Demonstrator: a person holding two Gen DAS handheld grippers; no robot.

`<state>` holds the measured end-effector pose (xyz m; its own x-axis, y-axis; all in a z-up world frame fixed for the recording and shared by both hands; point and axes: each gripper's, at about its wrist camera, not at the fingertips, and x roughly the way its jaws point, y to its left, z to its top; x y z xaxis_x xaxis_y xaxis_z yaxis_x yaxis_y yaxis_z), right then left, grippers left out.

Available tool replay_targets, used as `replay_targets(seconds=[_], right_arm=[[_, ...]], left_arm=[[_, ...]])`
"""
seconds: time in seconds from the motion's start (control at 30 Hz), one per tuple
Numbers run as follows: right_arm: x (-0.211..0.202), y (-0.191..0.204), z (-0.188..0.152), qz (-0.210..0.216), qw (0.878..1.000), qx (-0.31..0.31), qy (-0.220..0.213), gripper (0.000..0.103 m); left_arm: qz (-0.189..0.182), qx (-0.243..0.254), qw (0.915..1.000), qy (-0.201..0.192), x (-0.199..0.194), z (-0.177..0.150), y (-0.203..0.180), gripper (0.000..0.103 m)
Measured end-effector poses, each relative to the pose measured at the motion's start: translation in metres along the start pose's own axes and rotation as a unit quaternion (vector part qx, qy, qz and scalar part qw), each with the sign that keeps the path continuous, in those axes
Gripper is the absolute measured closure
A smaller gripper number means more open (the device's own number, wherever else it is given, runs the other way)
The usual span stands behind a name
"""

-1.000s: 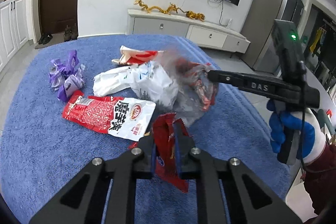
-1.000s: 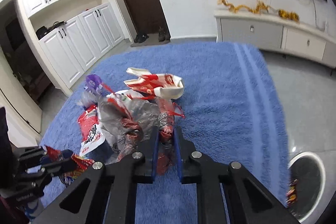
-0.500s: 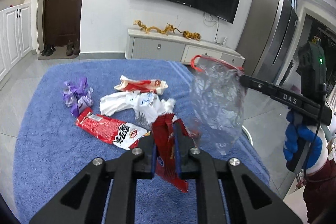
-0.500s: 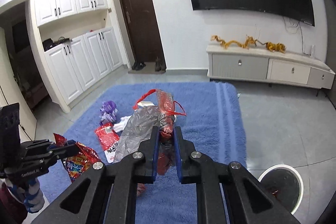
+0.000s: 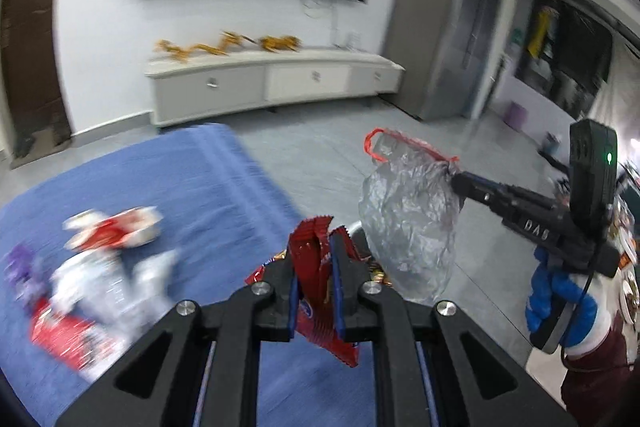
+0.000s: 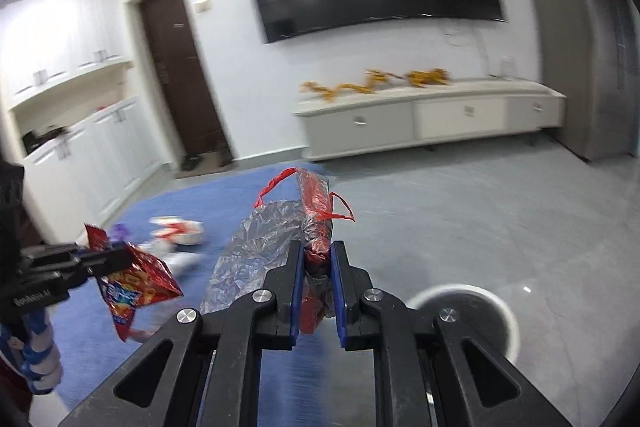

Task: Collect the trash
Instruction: 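Carry both bags over the bin and open both tools to drop them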

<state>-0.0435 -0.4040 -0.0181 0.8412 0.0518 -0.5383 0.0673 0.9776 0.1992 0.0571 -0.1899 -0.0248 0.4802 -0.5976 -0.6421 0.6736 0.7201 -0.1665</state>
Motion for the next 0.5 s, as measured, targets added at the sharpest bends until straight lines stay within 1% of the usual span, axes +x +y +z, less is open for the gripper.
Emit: replay_targets(seconds=[0.07, 0.13, 0.2, 0.27, 0.3, 0.33, 0.37, 0.5], right_arm=[[0.007, -0.031, -0.008, -0.036, 0.999, 0.01, 0.011, 0.09], [0.014, -0.056, -0.017, -0.062, 0.998, 0.021, 0.023, 0.09], [0.03, -0.088, -0.029, -0.094, 0.994, 0.034, 0.045, 0.09], [0.042, -0.107, -0.039, -0.111, 0.991, 0.045, 0.061, 0.09], [0.052, -0.119, -0.045, -0.119, 0.989, 0.053, 0.072, 0.09], [0.059, -0.126, -0.049, -0.123, 0.988, 0.058, 0.079, 0.09], [0.071, -0.136, -0.055, -0.13, 0.985, 0.064, 0.091, 0.09], [0.103, -0.16, -0.073, -0.137, 0.979, 0.091, 0.119, 0.09]], left_arm=[[-0.017, 0.011, 0.9996, 0.021, 0.038, 0.012, -0.021, 0.091], [-0.027, 0.022, 0.9986, 0.041, 0.075, 0.022, -0.041, 0.091], [-0.034, 0.029, 0.9973, 0.058, 0.11, 0.028, -0.058, 0.09], [-0.042, 0.03, 0.9952, 0.083, 0.15, 0.032, -0.074, 0.09], [-0.044, 0.029, 0.9945, 0.09, 0.163, 0.033, -0.078, 0.09], [-0.047, 0.026, 0.9932, 0.104, 0.185, 0.034, -0.084, 0.087], [-0.047, 0.024, 0.9924, 0.112, 0.201, 0.034, -0.088, 0.087], [-0.04, 0.018, 0.9892, 0.14, 0.249, 0.031, -0.096, 0.087]])
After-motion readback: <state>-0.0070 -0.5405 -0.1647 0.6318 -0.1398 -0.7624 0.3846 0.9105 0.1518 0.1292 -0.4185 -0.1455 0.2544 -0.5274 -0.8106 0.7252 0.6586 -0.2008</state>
